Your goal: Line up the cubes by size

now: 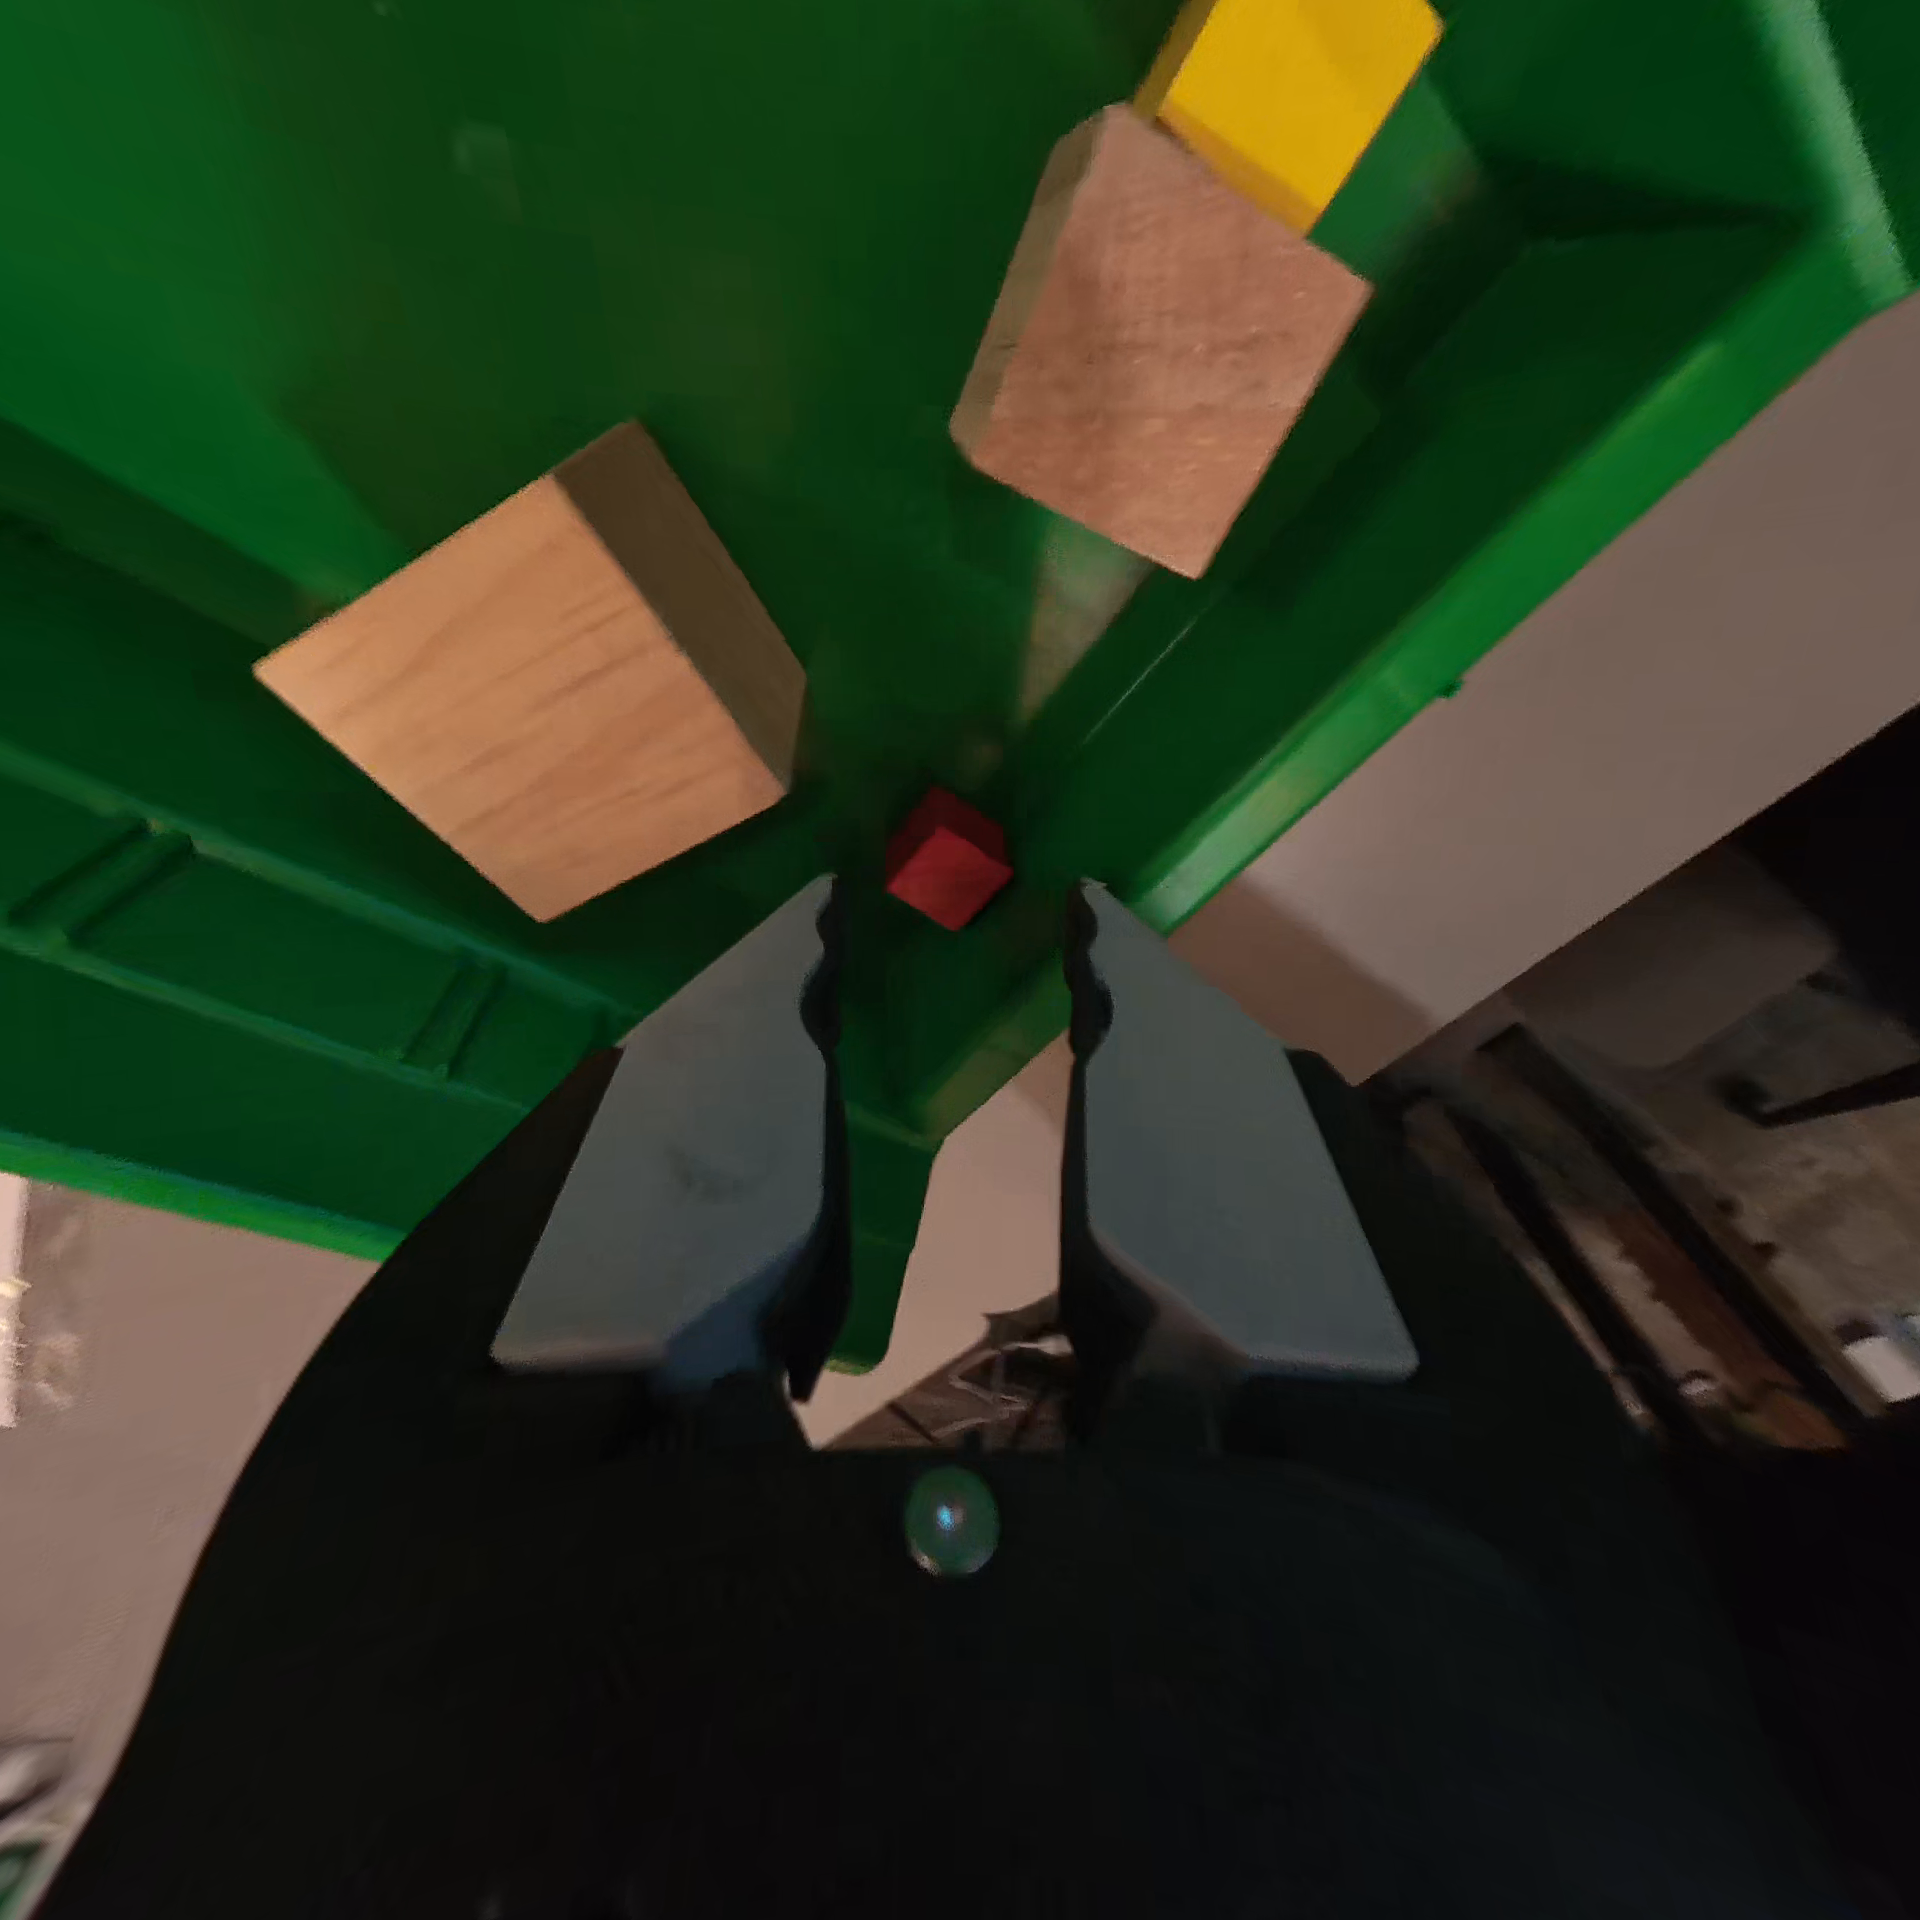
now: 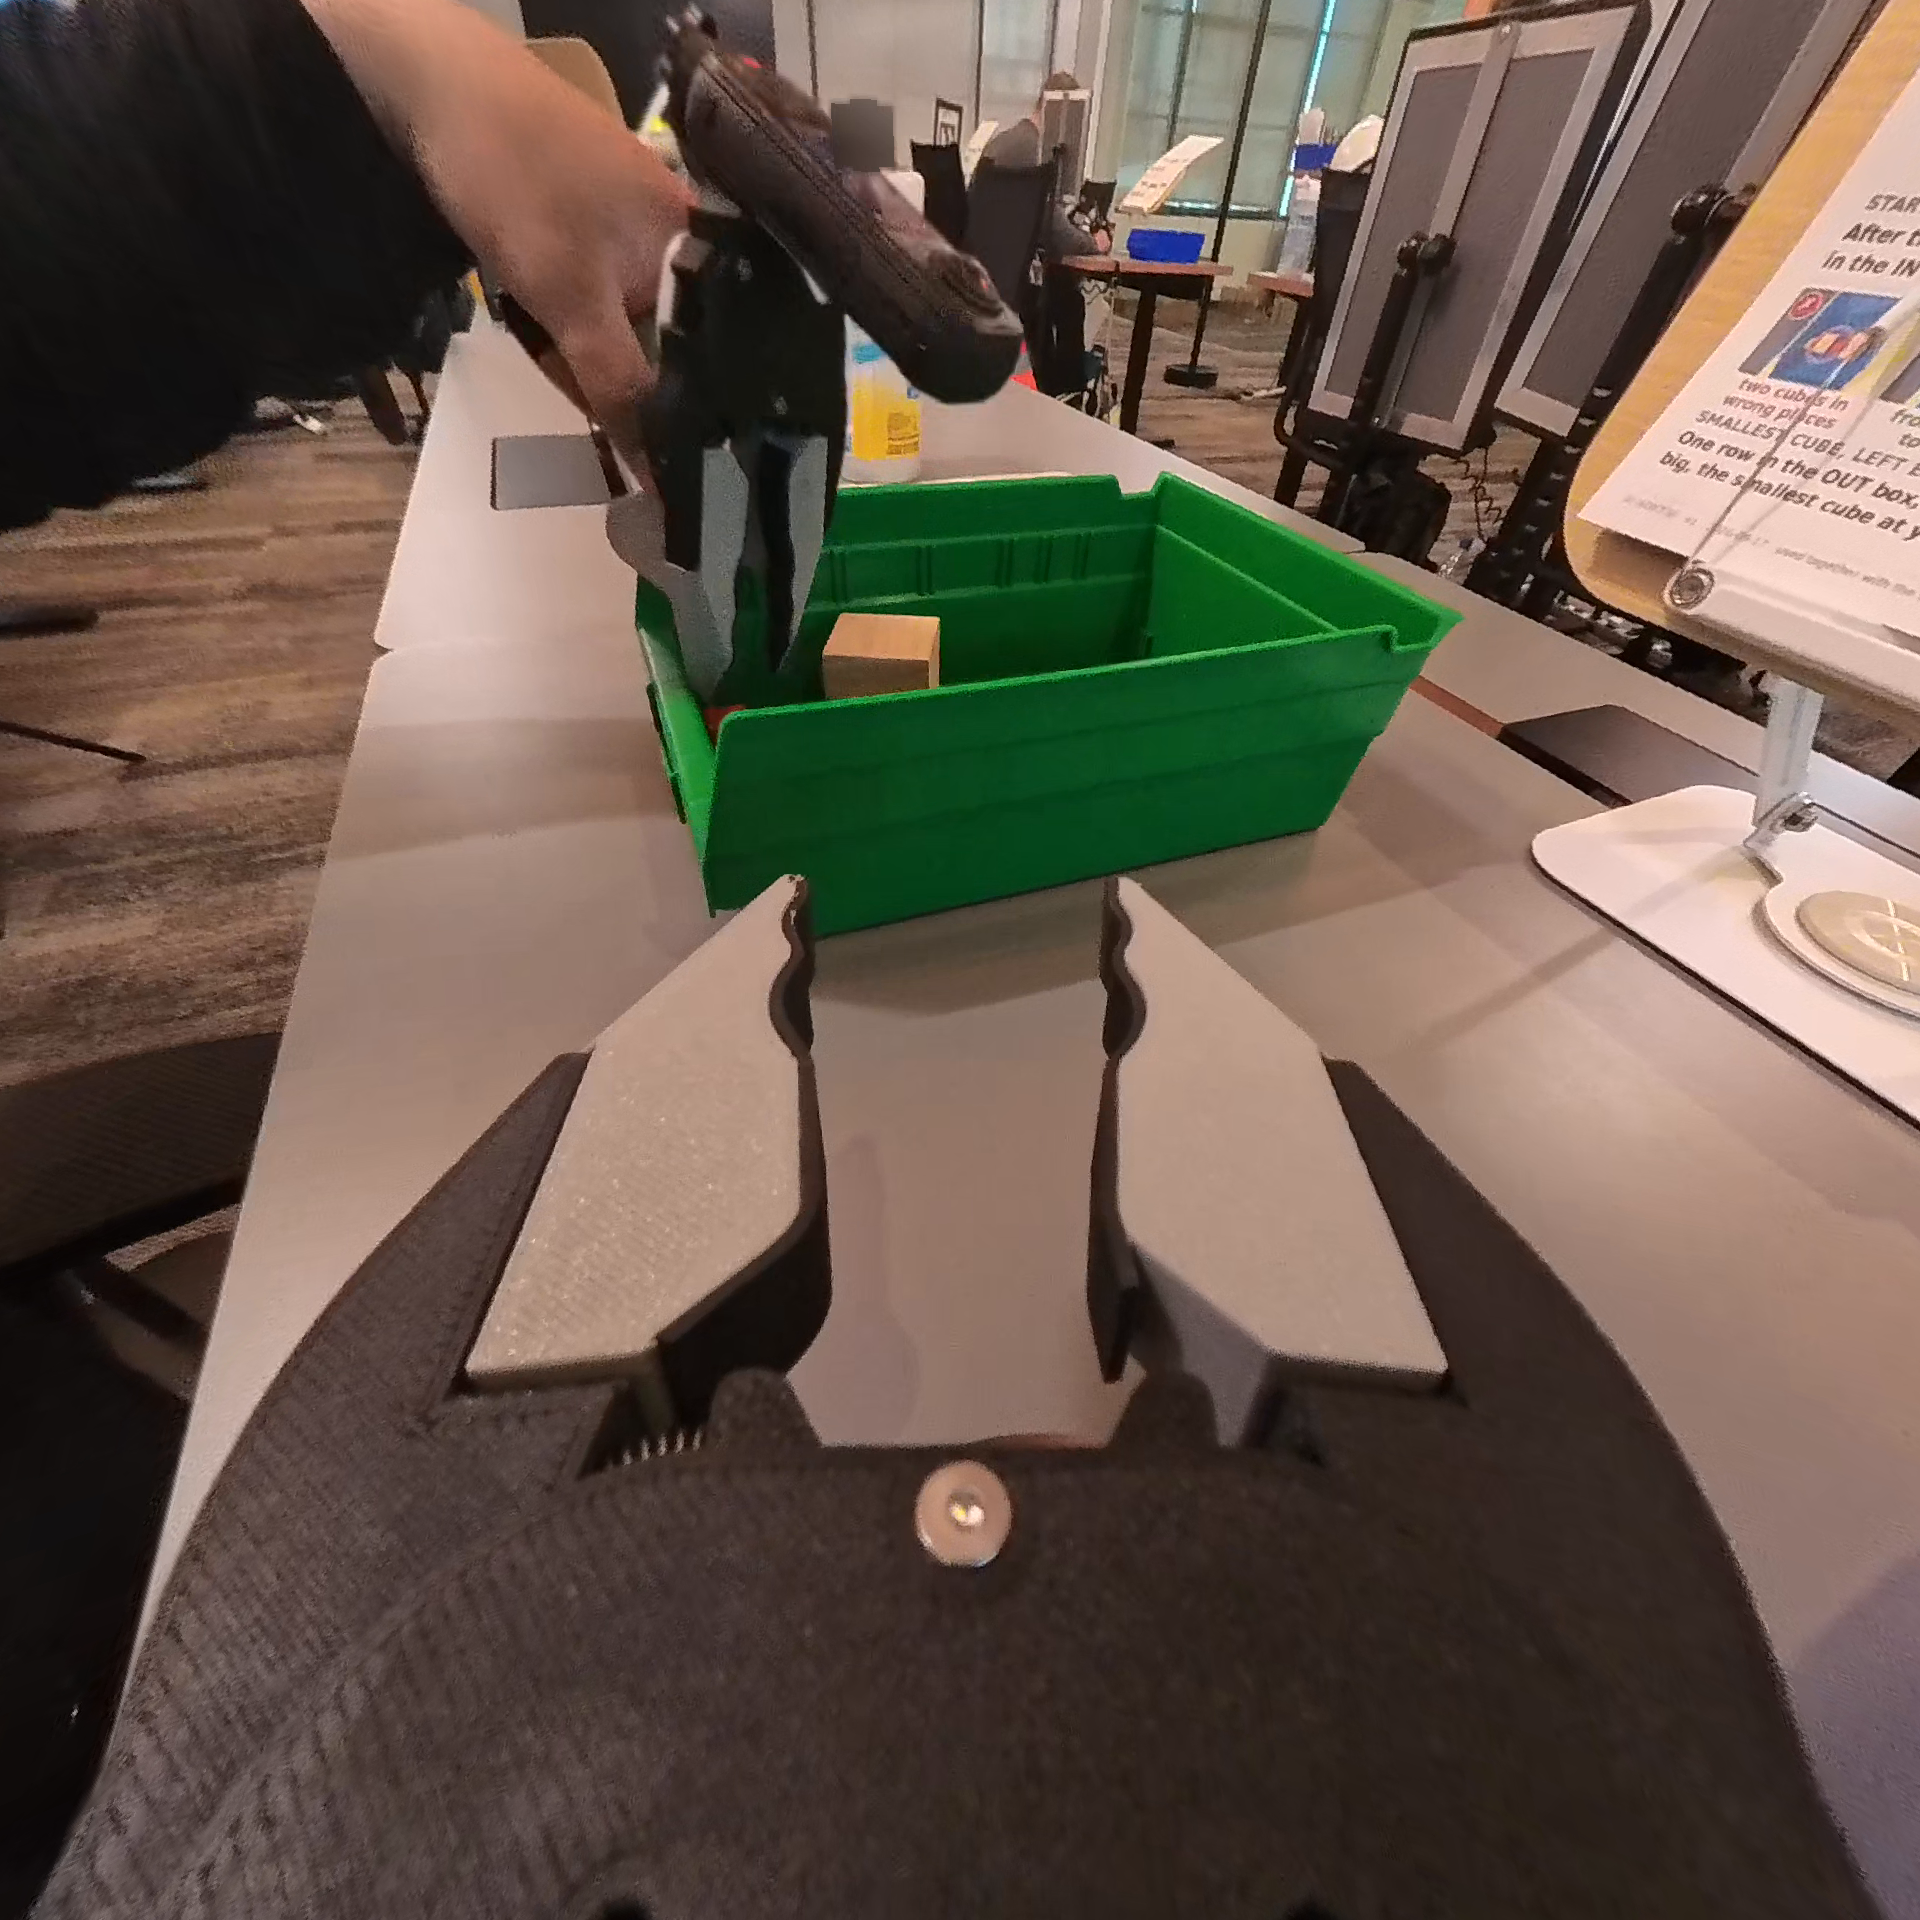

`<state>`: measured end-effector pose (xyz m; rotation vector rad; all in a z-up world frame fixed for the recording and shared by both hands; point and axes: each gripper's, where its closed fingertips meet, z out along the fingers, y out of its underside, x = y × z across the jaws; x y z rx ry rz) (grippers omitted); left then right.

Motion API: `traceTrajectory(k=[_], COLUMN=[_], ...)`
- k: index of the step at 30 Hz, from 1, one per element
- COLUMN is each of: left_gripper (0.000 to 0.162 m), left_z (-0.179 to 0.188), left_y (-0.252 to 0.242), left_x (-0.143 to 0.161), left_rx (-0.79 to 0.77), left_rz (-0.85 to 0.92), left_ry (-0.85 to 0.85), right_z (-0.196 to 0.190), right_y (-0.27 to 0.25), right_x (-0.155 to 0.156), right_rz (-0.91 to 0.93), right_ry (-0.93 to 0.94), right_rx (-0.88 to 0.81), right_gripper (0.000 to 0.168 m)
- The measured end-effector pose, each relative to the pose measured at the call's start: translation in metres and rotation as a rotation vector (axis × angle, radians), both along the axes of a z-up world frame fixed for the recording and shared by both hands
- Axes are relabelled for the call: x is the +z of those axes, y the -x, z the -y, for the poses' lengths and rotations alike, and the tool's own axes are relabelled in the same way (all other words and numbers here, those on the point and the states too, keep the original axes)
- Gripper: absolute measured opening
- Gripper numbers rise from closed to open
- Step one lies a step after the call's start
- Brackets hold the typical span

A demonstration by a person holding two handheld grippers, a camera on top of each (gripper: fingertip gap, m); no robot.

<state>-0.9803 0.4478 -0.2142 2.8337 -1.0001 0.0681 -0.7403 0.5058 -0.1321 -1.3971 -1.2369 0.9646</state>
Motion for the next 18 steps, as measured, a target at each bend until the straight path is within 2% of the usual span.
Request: traceTrajectory(k=[5, 12, 15, 18], left_gripper=[0.03, 0.027, 0.039, 0.039], left_z=[0.006, 0.001, 0.003, 0.006], left_y=[0.001, -0.001, -0.006, 0.0], left_x=[-0.017, -0.018, -0.018, -0.02], left_rx=[0.289, 0.456, 0.519, 0.571], left_rz=[-0.004, -0.048, -0.037, -0.089], left_ry=[0.068, -0.083, -0.136, -0.174], right_z=[0.004, 0.017, 0.026, 0.035], right_y=[-0.001, -0.005, -0.007, -0.01], right_x=[0.006, 0.02, 0.028, 0.037], right_rz=[-0.017, -0.059, -0.085, -0.109], right_ry=[-0.012, -0.019, -0.013, -0.035], right_rx=[0.005, 0.042, 0.068, 0.087], right_gripper=[0.053, 0.053, 0.053, 0.052])
